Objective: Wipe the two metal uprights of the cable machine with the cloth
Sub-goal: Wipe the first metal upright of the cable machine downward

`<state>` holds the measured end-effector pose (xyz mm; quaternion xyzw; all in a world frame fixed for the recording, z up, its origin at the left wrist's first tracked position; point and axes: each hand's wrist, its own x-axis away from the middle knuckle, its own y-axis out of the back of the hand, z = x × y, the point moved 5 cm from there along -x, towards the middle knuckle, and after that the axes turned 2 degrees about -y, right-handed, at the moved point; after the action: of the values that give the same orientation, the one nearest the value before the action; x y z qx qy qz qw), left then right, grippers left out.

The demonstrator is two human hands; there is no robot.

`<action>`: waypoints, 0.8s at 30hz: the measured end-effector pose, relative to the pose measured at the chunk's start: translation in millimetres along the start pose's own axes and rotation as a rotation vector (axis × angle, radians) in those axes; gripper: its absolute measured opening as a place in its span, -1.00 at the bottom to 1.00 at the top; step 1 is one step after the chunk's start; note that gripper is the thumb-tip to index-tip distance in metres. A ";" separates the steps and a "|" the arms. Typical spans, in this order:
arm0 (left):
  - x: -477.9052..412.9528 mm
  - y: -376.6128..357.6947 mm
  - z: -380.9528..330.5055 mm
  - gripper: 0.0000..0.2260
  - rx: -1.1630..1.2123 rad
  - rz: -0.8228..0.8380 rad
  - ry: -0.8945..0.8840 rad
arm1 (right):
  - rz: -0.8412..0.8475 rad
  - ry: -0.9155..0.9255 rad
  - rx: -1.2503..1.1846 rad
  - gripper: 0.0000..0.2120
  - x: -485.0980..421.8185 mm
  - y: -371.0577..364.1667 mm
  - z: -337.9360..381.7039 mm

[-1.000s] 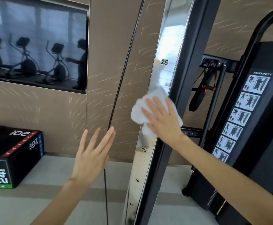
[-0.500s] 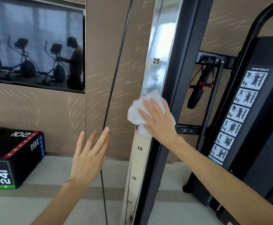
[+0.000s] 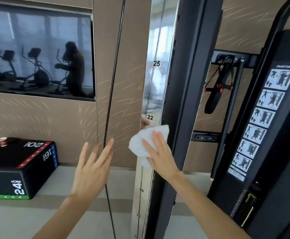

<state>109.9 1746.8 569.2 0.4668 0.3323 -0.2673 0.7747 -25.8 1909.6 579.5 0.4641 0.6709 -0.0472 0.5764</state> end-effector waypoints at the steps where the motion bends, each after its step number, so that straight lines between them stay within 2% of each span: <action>1: 0.3 0.1 1.0 -0.62 0.001 0.000 0.005 | -0.068 -0.039 -0.097 -0.30 -20.9 12.6 -10.4; 3: 0.7 -0.1 0.7 -0.64 -0.002 -0.009 0.013 | -0.116 -0.143 -0.212 -0.44 -52.0 23.3 -27.1; 5: 0.2 0.0 -1.5 -0.64 0.003 -0.022 0.016 | -0.109 -0.215 -0.235 -0.44 -50.2 19.0 -24.3; 7: -0.5 1.0 -3.1 -0.63 -0.002 -0.039 0.027 | -0.044 -0.251 -0.183 -0.27 -15.7 -3.5 -10.6; 9: 1.2 1.7 -3.5 -0.62 -0.010 -0.049 0.027 | 0.112 -0.244 -0.055 -0.05 26.9 -28.9 4.0; 10: 2.3 2.4 -2.4 -0.62 -0.013 -0.052 0.025 | 0.172 -0.235 -0.034 -0.01 38.4 -34.0 8.3; 13: 5.8 3.3 2.9 -0.61 -0.029 -0.056 0.011 | 0.104 -0.173 0.042 -0.01 19.5 -15.3 2.8; 15: 5.8 2.8 5.0 -0.61 -0.031 -0.058 0.006 | 0.030 -0.108 0.193 -0.08 -16.7 7.3 -7.2; 19: 3.6 2.3 2.4 -0.63 -0.017 -0.095 0.024 | -0.024 0.039 0.355 -0.39 -83.1 31.6 -17.9; 21: 3.7 1.2 1.3 -0.64 0.005 -0.116 0.032 | 0.028 0.130 0.421 -0.44 -82.6 24.5 -8.7; 24: 4.1 -1.5 6.9 -0.65 0.014 -0.136 0.038 | 0.244 0.285 0.506 -0.42 -43.6 -6.3 16.2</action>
<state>113.3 1739.5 567.5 0.4534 0.3762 -0.3127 0.7451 -22.4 1871.6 606.8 0.6720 0.6510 -0.0776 0.3444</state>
